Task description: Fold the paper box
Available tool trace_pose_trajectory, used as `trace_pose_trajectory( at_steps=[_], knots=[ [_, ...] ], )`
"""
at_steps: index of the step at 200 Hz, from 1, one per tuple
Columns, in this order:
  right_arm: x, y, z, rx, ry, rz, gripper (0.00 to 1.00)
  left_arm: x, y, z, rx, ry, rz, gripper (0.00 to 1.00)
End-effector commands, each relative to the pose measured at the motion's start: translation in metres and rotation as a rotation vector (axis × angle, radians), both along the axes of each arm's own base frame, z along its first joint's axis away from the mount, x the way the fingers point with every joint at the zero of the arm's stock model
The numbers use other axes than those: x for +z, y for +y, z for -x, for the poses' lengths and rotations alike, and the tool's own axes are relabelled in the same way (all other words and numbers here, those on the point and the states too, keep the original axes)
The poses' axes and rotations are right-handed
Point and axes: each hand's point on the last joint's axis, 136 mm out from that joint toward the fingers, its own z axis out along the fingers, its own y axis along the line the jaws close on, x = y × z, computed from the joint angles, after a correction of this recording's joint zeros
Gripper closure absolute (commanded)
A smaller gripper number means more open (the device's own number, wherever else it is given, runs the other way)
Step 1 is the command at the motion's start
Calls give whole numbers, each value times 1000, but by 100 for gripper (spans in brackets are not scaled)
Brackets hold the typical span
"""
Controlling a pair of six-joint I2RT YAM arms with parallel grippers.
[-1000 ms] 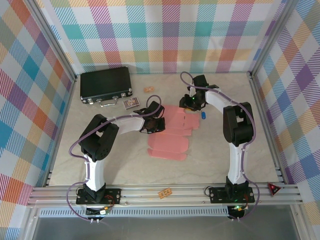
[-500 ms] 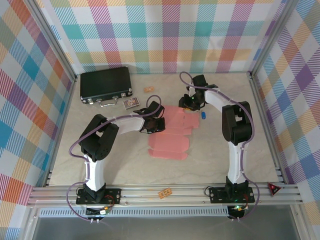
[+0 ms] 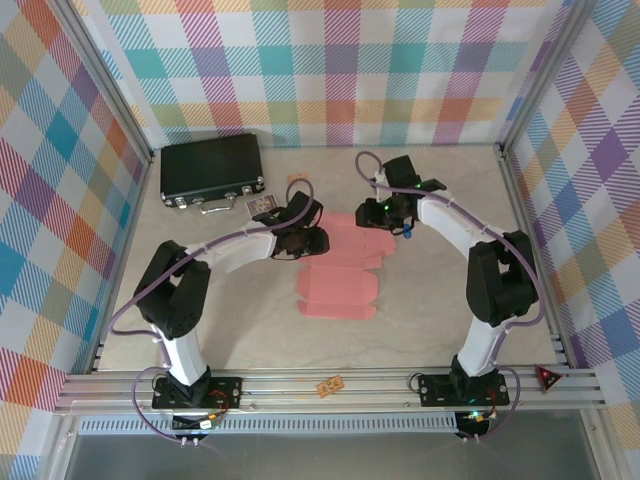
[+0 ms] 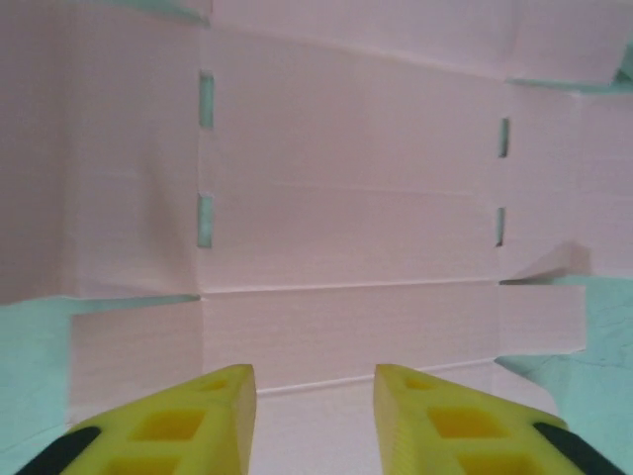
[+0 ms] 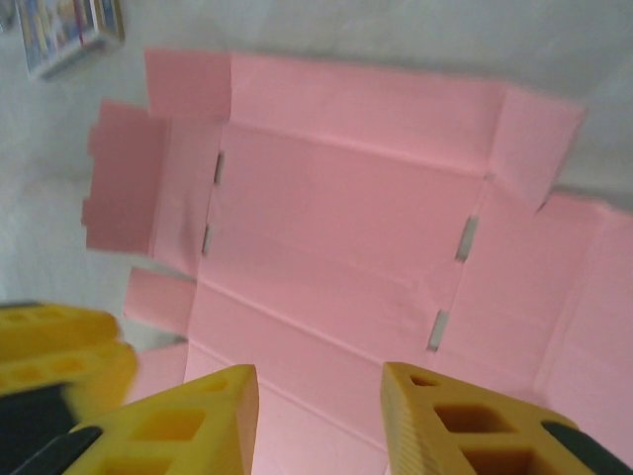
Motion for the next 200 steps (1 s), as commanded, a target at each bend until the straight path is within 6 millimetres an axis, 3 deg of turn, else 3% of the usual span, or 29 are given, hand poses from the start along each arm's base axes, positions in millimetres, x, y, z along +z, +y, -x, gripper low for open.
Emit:
trace_pose_trajectory(
  at_steps=[1,34,59,121,200],
  knots=[
    [-12,11,27,47,40,12,62,6,33,9,29,-34,-124,60],
    [-31,28,49,50,87,-14,64,-5,64,14,44,0,-201,55],
    [-50,34,58,40,132,-19,70,-16,70,13,34,28,-190,51],
    [-91,31,64,23,209,15,76,-38,58,5,-1,104,-119,48],
    [-115,29,75,30,246,75,77,-50,38,4,-19,153,-33,55]
  ],
)
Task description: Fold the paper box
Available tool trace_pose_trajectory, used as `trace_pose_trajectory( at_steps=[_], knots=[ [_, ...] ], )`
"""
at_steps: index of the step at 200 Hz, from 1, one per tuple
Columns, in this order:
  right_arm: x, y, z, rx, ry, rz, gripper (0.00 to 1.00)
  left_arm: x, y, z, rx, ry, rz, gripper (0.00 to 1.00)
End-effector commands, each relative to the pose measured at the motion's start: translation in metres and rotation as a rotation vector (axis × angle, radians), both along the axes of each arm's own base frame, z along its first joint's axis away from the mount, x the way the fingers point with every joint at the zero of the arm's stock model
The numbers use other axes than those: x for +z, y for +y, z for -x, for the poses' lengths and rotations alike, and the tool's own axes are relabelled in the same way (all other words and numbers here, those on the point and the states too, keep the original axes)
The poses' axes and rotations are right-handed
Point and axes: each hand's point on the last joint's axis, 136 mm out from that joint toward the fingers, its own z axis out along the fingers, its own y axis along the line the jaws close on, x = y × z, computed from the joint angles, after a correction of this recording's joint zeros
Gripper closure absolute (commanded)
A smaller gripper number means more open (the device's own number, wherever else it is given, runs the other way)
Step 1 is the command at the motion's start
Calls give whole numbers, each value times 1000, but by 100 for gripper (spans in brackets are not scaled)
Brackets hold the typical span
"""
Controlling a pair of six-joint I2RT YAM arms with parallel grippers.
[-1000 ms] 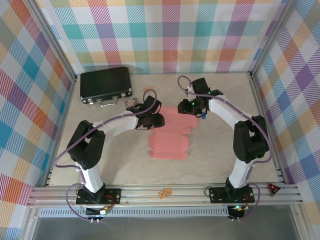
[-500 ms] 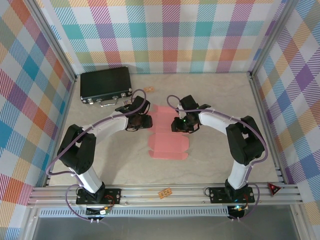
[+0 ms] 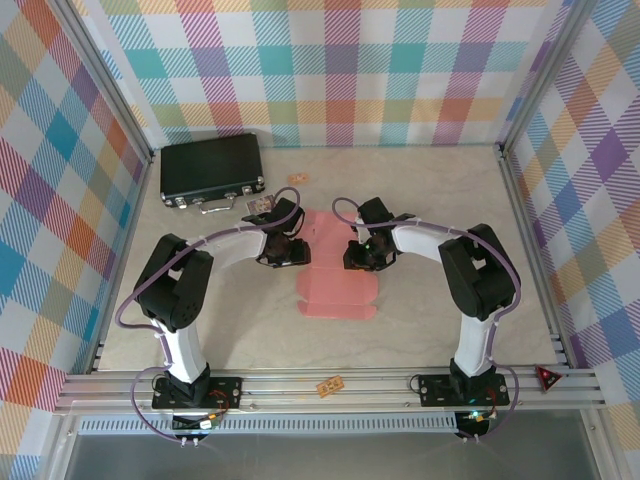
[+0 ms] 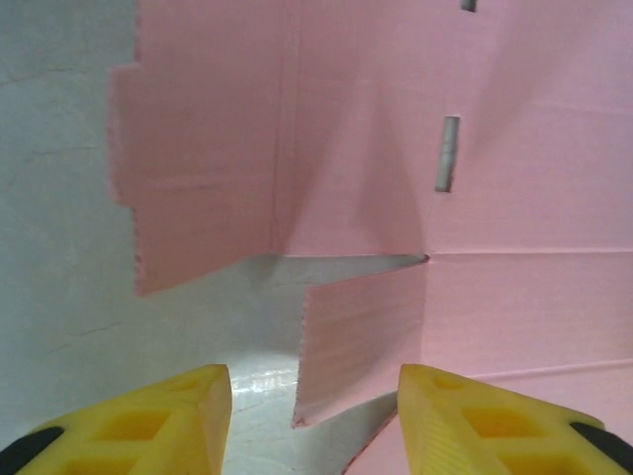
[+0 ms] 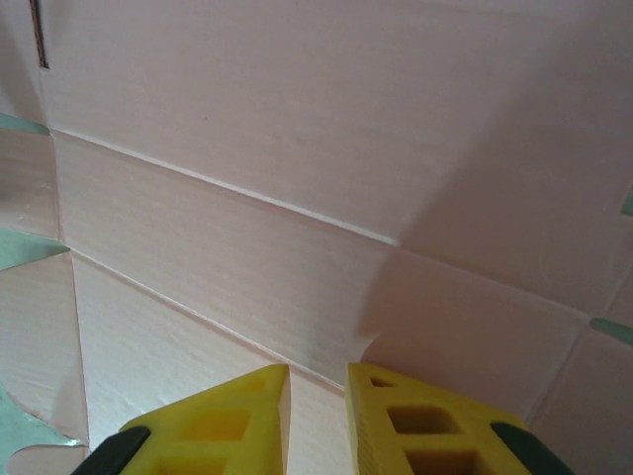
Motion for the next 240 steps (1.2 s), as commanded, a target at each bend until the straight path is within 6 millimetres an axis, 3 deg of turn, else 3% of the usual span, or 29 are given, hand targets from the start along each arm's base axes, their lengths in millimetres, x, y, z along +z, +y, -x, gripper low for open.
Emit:
trace_pose_trajectory(
  at_steps=[1,42,84,142,240],
  knots=[
    [-18,-2,10,-1,39,44,77,11,-12,-10,-2,-20,63,55],
    [-24,-1,13,5,47,59,77,9,-17,-11,-3,-10,85,63],
    [-25,-1,12,8,48,66,77,21,-14,-13,1,-41,75,65],
    [-28,0,12,12,53,72,77,38,-35,-13,-85,-93,102,65],
    [-26,0,12,13,48,79,77,25,-58,-10,-126,-58,131,74]
  ],
)
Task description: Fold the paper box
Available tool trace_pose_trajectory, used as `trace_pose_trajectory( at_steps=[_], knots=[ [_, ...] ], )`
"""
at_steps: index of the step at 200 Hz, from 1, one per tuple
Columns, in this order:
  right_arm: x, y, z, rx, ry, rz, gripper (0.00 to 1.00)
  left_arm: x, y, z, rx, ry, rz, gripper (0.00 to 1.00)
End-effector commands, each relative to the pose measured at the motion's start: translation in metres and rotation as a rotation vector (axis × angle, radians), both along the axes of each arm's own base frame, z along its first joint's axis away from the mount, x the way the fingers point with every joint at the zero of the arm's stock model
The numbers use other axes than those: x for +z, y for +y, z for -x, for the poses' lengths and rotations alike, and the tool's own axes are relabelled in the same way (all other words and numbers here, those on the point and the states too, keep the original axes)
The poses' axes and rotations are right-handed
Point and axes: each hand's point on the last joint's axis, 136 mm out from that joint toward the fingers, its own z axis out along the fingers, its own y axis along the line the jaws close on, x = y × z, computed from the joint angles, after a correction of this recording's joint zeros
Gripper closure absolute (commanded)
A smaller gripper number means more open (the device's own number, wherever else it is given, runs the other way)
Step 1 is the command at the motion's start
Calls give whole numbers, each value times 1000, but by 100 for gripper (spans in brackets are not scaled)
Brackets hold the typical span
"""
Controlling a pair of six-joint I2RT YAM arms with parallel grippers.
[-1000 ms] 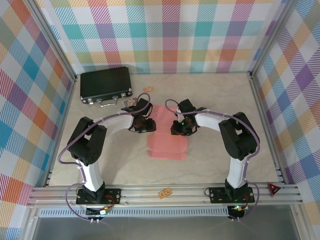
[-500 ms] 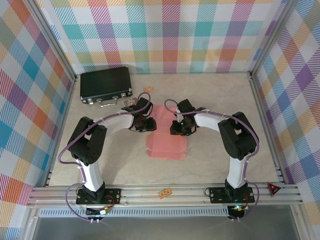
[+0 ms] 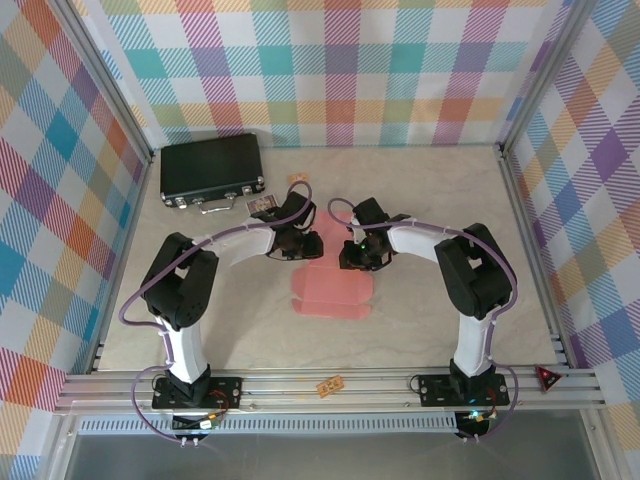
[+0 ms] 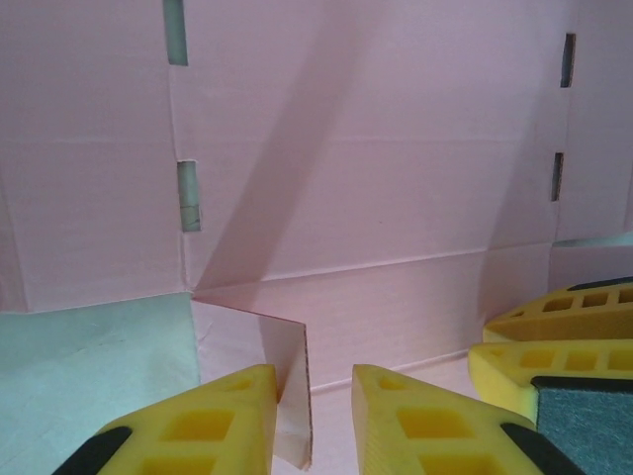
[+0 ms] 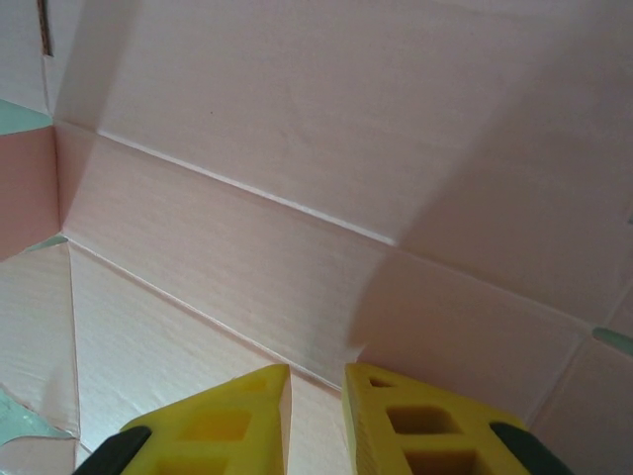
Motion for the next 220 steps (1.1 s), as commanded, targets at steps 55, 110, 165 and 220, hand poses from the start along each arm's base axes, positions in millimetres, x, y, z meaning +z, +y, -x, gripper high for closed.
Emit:
trace_pose_trajectory(
  at_steps=[55,110,165,220],
  knots=[
    [10,-9,2,-27,-26,51,77,45,9,-5,8,-121,-32,71],
    [49,-34,-9,-142,-132,85,76,62,0,7,-60,-157,-48,89],
    [54,-76,-6,-235,-126,70,72,38,-39,6,-66,-77,28,100],
    [39,-92,-2,-263,-71,29,67,2,-55,-4,-46,-6,50,100]
  ],
)
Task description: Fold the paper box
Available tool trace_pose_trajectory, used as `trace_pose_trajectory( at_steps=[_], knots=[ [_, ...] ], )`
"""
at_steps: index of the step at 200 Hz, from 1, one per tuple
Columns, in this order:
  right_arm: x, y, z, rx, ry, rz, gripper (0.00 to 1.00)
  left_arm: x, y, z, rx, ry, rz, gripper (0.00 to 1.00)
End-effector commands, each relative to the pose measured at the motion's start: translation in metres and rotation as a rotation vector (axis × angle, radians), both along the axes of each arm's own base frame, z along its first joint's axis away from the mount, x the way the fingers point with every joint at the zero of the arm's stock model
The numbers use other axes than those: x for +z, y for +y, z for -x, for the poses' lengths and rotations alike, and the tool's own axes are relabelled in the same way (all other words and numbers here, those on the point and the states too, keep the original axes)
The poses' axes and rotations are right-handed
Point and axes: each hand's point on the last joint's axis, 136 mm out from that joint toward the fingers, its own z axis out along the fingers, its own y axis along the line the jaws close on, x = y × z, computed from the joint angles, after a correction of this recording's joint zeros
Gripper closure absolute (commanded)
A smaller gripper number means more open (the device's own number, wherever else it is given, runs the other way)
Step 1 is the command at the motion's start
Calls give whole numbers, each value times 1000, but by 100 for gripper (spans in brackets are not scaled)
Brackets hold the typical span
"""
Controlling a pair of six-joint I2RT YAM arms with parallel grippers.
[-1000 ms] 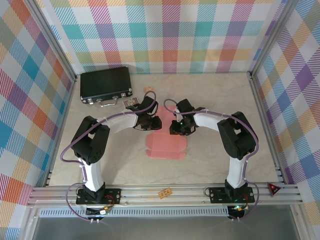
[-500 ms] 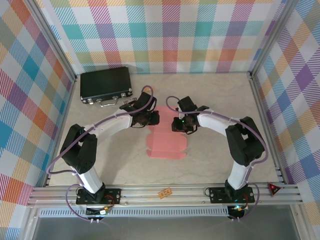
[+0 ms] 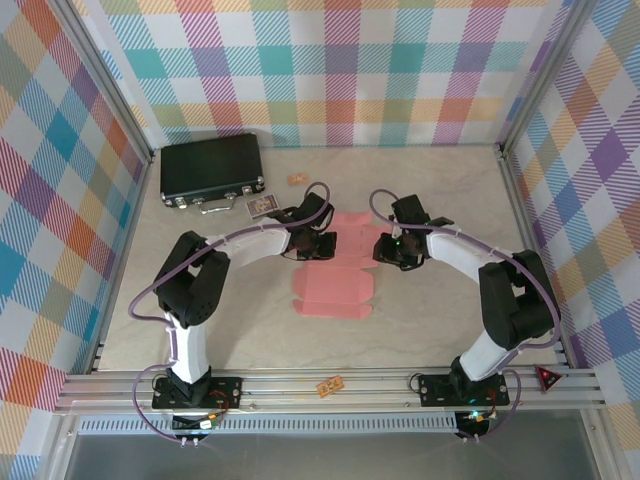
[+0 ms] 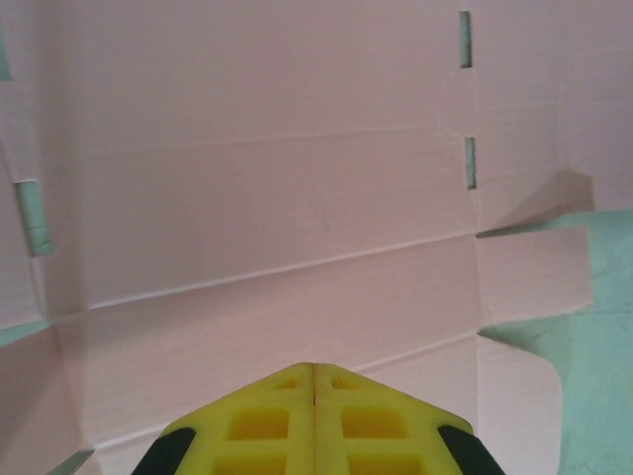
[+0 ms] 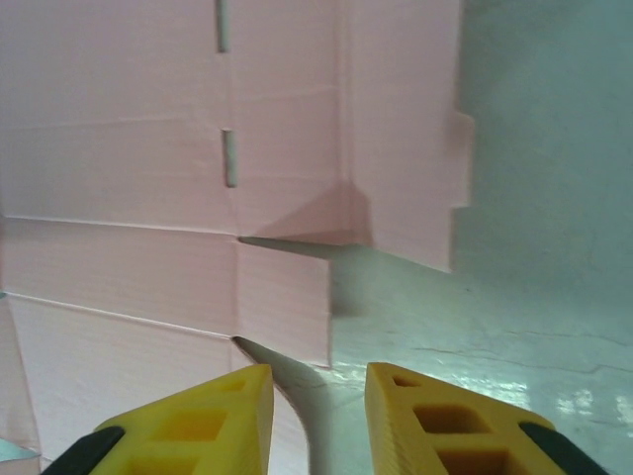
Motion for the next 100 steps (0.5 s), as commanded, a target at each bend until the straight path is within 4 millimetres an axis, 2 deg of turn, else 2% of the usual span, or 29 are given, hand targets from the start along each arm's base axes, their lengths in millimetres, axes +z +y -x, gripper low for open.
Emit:
trace_pose_trajectory(
  at_steps=[1,50,100],
  knots=[
    [2,3,4,14,8,-48,67,0,-16,-7,6,11,51,100],
    [-9,10,0,29,39,-89,64,-32,-10,0,25,71,11,100],
    [-20,6,-1,11,57,-61,61,-51,4,10,63,101,-38,100]
  ],
)
